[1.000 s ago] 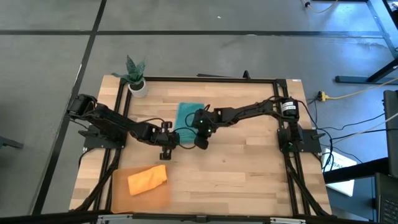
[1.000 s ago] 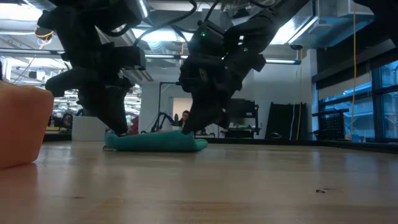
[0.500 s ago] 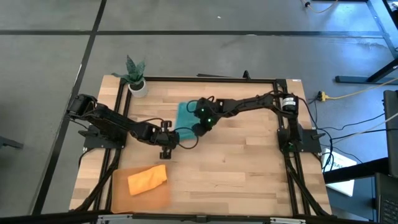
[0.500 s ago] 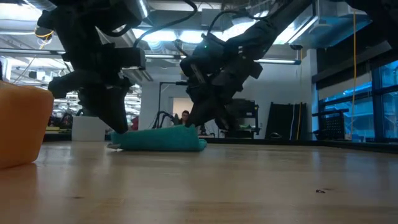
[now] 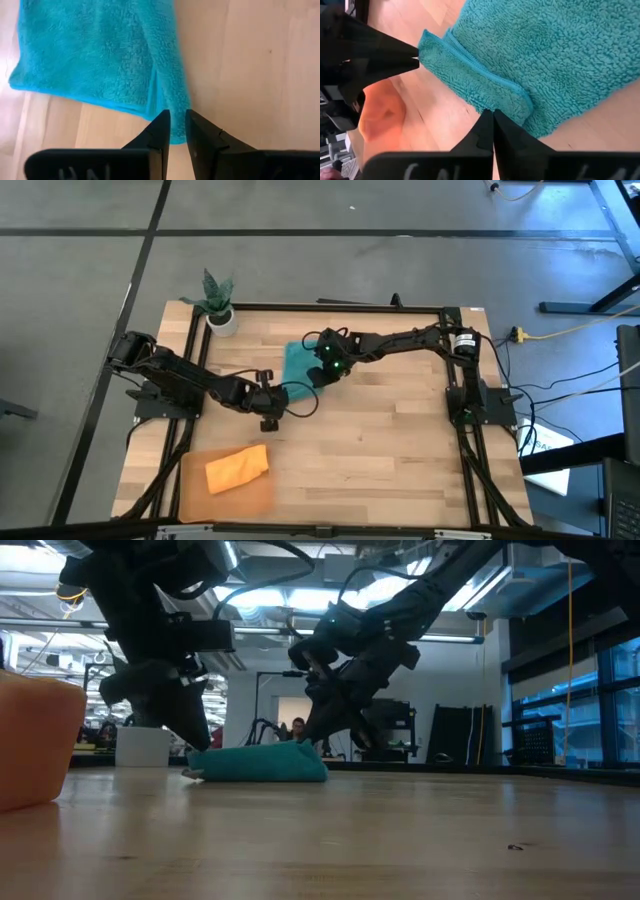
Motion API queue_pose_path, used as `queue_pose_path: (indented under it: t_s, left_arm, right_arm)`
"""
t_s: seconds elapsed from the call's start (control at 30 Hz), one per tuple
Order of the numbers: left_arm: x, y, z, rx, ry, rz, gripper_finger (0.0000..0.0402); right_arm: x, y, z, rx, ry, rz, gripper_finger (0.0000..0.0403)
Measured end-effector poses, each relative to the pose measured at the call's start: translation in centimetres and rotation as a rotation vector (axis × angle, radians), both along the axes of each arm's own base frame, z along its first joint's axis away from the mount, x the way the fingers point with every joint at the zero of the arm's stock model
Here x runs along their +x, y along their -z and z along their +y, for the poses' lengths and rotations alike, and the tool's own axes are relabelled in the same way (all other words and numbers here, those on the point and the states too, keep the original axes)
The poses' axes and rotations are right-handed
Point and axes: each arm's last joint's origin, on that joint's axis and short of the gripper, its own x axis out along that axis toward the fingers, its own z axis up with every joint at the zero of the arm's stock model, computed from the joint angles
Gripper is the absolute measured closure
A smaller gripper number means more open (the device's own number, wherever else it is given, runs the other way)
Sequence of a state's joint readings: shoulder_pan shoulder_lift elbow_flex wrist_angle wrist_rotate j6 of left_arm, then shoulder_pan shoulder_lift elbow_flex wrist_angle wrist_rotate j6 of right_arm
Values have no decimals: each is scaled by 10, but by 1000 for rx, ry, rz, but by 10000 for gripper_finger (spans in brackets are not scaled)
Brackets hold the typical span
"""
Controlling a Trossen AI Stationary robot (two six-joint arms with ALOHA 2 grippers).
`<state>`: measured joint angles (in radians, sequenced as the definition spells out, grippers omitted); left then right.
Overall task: Roll microfiber towels into tight, uniform cylinder then place into a basket
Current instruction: Roll the blue microfiber towel
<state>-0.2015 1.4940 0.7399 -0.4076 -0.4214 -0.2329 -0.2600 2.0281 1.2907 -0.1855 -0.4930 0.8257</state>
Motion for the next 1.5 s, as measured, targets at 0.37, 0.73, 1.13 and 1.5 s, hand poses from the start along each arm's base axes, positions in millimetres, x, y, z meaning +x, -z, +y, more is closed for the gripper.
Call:
queue_pose_path:
  t_s: [0.37,0.73,1.13,1.5]
  left_arm:
    - [2,1,3,-11,-31,-15,349]
    - [9,17,7,-86,-25,32,349]
    - [9,14,20,-187,-42,44,400]
    - [-8,-15,20,-259,-16,18,401]
  right_arm:
    - [0,0,0,-18,-16,-9,403]
    - [1,-1,0,-33,-29,-23,403]
    - [0,-1,1,6,-60,-33,403]
    - [4,-1,22,-7,-123,-28,403]
